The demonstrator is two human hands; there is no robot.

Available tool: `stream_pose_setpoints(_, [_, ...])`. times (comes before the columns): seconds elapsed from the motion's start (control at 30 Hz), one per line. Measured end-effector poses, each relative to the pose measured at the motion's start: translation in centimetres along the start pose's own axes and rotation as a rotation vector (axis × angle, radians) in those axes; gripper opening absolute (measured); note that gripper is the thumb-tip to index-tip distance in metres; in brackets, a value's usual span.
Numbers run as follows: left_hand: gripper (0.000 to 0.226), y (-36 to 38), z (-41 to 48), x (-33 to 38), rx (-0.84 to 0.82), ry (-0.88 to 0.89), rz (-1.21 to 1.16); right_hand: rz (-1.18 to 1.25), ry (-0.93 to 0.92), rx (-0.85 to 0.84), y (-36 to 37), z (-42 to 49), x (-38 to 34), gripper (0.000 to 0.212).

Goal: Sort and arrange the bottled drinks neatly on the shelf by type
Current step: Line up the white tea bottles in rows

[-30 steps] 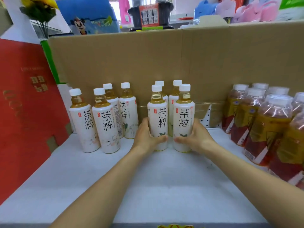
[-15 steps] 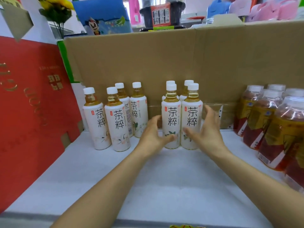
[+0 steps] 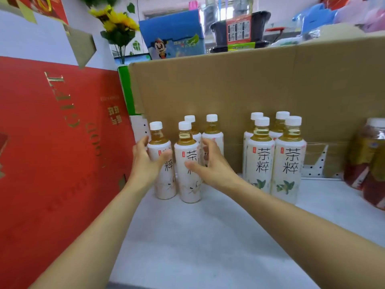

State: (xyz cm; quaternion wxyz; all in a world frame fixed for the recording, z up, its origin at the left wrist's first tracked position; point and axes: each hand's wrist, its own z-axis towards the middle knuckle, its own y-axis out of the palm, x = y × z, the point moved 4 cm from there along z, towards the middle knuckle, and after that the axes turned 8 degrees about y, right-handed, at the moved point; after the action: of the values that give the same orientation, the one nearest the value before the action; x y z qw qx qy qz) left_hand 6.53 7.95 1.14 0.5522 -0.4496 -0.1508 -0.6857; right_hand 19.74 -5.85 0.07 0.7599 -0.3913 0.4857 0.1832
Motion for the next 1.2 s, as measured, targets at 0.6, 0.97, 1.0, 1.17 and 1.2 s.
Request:
stream_pose_setpoints(0.6, [0.056, 4.4, -7.0, 4.8, -0.396, -0.002, -0.264, -0.039, 0.059, 0.192, -7.8, -11.7, 2.6, 0.06])
stream_pose_setpoints(0.97, [0.067, 13.5, -10.8, 9.4, -0.544, 0.083, -0.295, -0.13, 0.159, 0.313, -15.5, -15.0, 6.1, 0.065])
stream_pose_setpoints(1.0, [0.071, 13.6, -11.2, 8.8, -0.549, 0.078, -0.249, -0.153, 0.164, 0.295, -15.5, -15.4, 6.6, 0.065])
stream_pose_setpoints(1.17, [0.086, 14.0, -12.7, 6.2, -0.524, 0.068, -0.008, -0.194, 0.175, 0.305, -15.5, -15.6, 8.3, 0.056])
stream_pose_setpoints(1.2, [0.085, 14.2, -12.6, 6.4, -0.522, 0.057, -0.015, -0.191, 0.174, 0.297, -15.5, -15.3, 8.3, 0.055])
